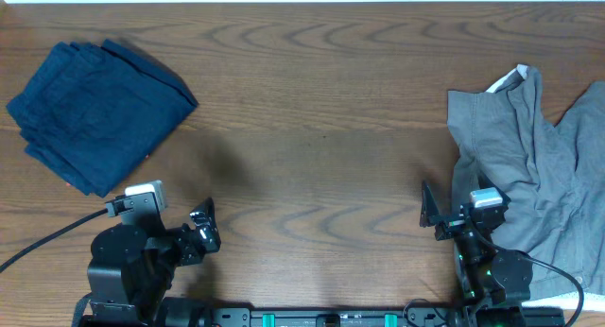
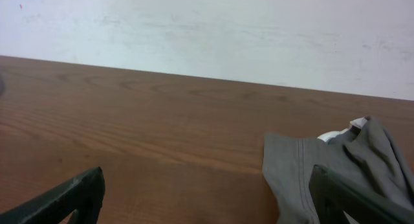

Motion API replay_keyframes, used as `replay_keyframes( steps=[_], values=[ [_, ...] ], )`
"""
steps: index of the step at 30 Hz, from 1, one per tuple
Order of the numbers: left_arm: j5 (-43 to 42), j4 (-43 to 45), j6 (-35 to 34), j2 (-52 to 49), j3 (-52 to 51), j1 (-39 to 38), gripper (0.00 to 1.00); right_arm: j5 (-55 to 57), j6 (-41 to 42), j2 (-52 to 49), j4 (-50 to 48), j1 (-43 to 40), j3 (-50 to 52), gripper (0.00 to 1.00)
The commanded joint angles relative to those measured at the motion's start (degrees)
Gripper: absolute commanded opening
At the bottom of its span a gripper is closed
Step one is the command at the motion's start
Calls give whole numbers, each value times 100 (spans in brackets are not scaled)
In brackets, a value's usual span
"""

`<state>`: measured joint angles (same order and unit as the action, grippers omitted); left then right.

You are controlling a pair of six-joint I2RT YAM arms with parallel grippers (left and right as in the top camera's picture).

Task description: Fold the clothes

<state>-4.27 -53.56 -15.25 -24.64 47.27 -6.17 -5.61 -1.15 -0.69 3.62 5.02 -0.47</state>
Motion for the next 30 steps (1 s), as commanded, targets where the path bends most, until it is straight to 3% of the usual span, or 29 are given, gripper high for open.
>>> replay_keyframes(
  steps=[1,7,14,18,30],
  values=[
    [48,4,-72,52,-33,-24,98,-63,-109,37,4,59,17,99],
    [549,-273,341,557,-157,-22,98,-63,-109,37,4,59,17,99],
    [914,94,341,1781,-1366,-22,98,-63,-109,37,4,59,17,99],
    [951,1132,341,2472,-2363,46,98,-63,-109,37,4,59,17,99],
    [953,4828,433,2455,-4400,162,98,-63,-109,37,4,59,17,99]
  ],
)
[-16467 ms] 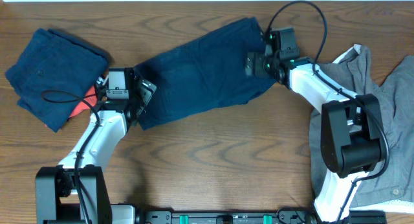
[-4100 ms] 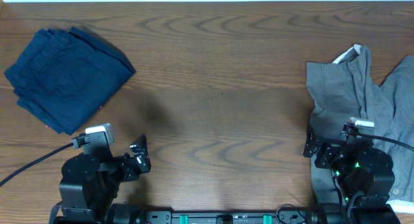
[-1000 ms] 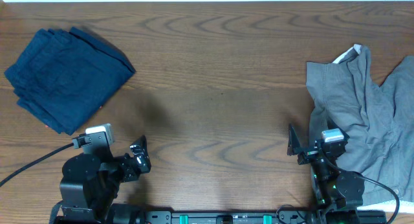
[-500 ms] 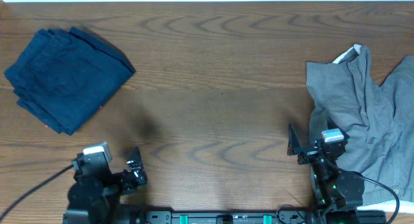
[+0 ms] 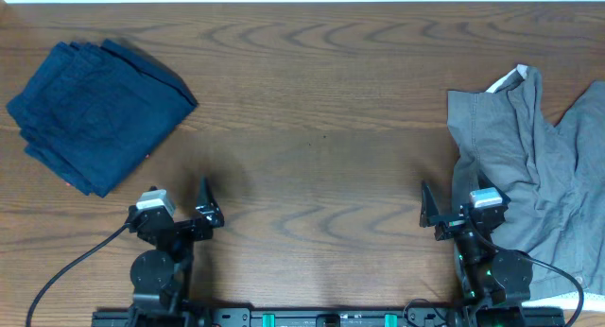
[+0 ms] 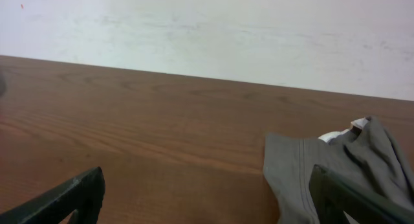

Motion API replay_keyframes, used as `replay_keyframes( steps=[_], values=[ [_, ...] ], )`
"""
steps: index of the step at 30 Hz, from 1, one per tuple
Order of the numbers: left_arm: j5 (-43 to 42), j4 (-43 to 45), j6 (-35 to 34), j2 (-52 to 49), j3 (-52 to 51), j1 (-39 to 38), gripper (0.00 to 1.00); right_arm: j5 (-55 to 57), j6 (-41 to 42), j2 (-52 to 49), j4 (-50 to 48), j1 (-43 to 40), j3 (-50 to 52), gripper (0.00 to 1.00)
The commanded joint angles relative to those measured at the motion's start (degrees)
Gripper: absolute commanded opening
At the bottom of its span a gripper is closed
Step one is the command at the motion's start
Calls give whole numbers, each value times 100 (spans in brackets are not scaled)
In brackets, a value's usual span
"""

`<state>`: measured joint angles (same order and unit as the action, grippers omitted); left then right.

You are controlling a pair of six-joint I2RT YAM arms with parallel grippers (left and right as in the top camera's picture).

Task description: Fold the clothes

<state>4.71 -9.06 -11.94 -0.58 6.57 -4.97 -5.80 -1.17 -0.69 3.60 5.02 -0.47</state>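
Note:
A dark blue garment (image 5: 99,114) lies folded at the table's far left. A grey garment (image 5: 529,166) lies crumpled at the right edge, also seen in the right wrist view (image 6: 336,166). Near the front edge my right gripper (image 5: 454,204) stands open at the grey cloth's left border, nothing between its fingers (image 6: 71,198). Its right finger is over the cloth. At the front left my left gripper (image 5: 180,209) is open and holds nothing, well apart from the blue garment.
The brown wooden table (image 5: 321,129) stretches between the two garments. A white wall (image 6: 207,30) rises behind the far edge. A black cable (image 5: 66,270) runs from the left arm toward the front left.
My left arm has drawn back toward the front edge, and its gripper now points away from me instead of to the right. The right arm and both garments have not moved.

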Motion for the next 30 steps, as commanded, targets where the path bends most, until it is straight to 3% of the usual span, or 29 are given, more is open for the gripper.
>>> replay_keyframes(
  steps=[1,30],
  values=[
    [52,562,98,48,-459,59,98,-44,-107,37,7,59,17,99],
    [46,533,96,35,-634,79,98,-44,-107,31,7,59,17,99]
  ],
)
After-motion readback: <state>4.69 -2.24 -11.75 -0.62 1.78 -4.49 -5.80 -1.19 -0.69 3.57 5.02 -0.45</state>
